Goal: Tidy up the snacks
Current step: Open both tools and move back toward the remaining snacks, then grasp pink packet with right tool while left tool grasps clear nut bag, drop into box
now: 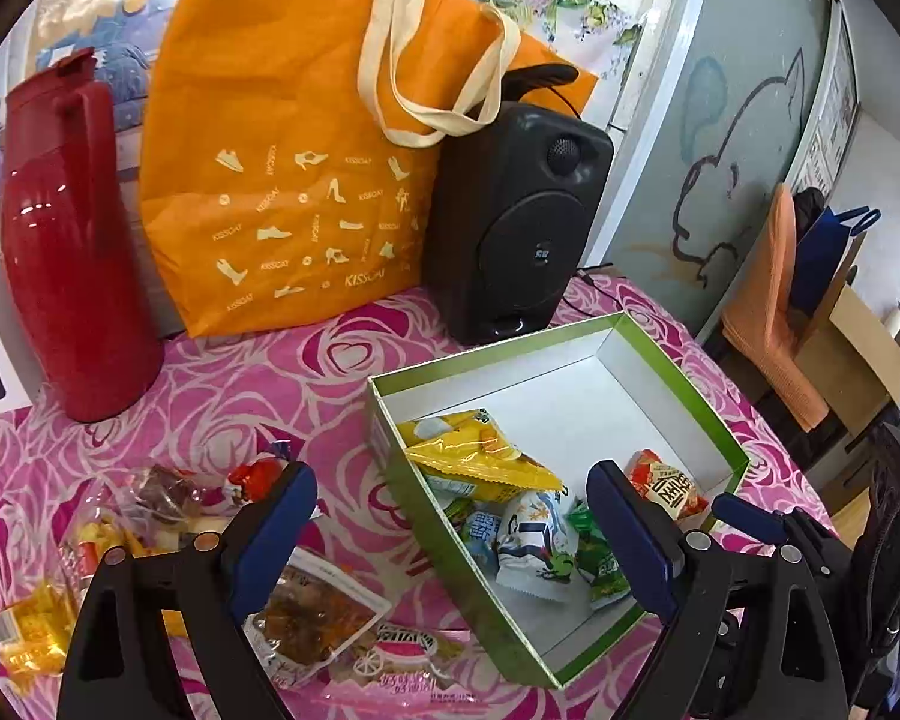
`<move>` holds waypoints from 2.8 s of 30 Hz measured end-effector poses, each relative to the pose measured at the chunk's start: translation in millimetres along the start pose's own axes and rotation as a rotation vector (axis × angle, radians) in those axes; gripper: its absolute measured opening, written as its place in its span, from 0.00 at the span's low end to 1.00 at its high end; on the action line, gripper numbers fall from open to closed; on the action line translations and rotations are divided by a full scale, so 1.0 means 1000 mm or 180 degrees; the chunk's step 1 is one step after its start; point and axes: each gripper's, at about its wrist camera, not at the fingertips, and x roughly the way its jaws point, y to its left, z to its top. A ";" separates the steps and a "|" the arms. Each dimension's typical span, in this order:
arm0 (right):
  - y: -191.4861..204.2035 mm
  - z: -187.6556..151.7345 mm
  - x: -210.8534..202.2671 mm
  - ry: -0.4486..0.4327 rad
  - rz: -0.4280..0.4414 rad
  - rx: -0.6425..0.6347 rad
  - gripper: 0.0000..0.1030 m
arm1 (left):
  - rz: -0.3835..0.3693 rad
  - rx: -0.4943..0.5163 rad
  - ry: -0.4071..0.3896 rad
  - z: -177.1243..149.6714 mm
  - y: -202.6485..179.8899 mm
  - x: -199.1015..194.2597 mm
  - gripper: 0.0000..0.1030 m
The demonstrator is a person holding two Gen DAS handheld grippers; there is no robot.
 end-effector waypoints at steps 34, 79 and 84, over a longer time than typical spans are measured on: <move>0.157 -0.041 0.053 0.0506 0.0271 -0.1350 0.64 | 0.0368 -0.0780 0.0184 -0.141 0.126 -0.099 0.90; 0.097 -0.090 -0.001 0.0782 0.0849 -0.0471 0.56 | 0.0166 -0.0137 0.0782 -0.132 0.080 -0.011 0.71; 0.100 -0.090 0.009 0.0828 0.0847 -0.0462 0.56 | 0.0152 -0.0285 0.0830 -0.138 0.091 -0.009 0.70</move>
